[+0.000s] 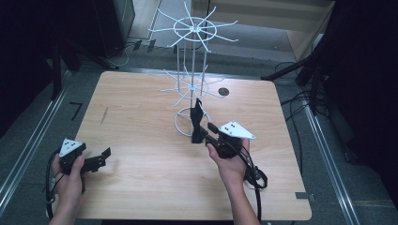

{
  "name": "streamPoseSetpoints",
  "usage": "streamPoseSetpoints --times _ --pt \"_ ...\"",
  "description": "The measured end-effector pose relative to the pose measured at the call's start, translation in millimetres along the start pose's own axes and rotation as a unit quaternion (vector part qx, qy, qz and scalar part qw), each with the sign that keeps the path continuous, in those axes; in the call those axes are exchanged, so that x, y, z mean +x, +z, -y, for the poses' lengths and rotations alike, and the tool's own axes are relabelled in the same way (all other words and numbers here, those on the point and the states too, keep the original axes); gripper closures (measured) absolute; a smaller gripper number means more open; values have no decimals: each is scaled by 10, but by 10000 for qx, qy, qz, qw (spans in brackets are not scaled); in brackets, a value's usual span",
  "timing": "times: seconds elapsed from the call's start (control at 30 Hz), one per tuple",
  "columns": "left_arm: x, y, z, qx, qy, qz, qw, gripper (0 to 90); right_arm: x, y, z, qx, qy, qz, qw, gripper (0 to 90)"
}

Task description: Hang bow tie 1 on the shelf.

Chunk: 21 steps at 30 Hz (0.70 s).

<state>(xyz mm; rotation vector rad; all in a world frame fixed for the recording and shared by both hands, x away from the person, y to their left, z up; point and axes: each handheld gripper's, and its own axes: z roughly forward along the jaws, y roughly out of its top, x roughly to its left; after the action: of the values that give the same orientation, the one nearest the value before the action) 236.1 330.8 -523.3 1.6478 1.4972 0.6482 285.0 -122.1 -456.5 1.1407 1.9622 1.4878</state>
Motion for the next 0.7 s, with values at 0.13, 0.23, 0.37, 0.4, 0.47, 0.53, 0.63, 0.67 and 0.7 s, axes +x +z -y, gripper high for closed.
streamPoseSetpoints --times 0.13,0.23,0.37,0.4,0.47,0.53,0.63,0.67,0.7 --pt "0 -1 0 2 17 -4 10000 2 -15 -60 -9 -14 -73 -18 10000 520" --pt "-1 0 1 -12 30 -3 10000 2 -43 -116 -16 -12 -109 6 9999 510" --pt "-1 -1 0 1 27 -12 10000 2 -95 -190 0 4 -83 45 10000 507" --pt "0 -1 0 2 23 -6 10000 2 -112 -208 7 0 -84 60 9999 506" --pt "-1 -1 1 -9 24 -5 10000 2 -143 -247 24 3 -54 89 9999 506" --pt "-2 -2 2 -17 32 -10 10000 1 -176 -283 42 12 -42 122 9999 506" --pt "-3 -1 2 -22 39 -14 10000 1 -223 -334 68 32 -32 179 9998 506" --pt "-3 -1 2 -21 36 -15 10000 2 -235 -350 76 26 -12 195 9998 506" --pt "-3 -1 2 -21 36 -15 10000 1 -235 -350 76 26 -12 195 9998 506"
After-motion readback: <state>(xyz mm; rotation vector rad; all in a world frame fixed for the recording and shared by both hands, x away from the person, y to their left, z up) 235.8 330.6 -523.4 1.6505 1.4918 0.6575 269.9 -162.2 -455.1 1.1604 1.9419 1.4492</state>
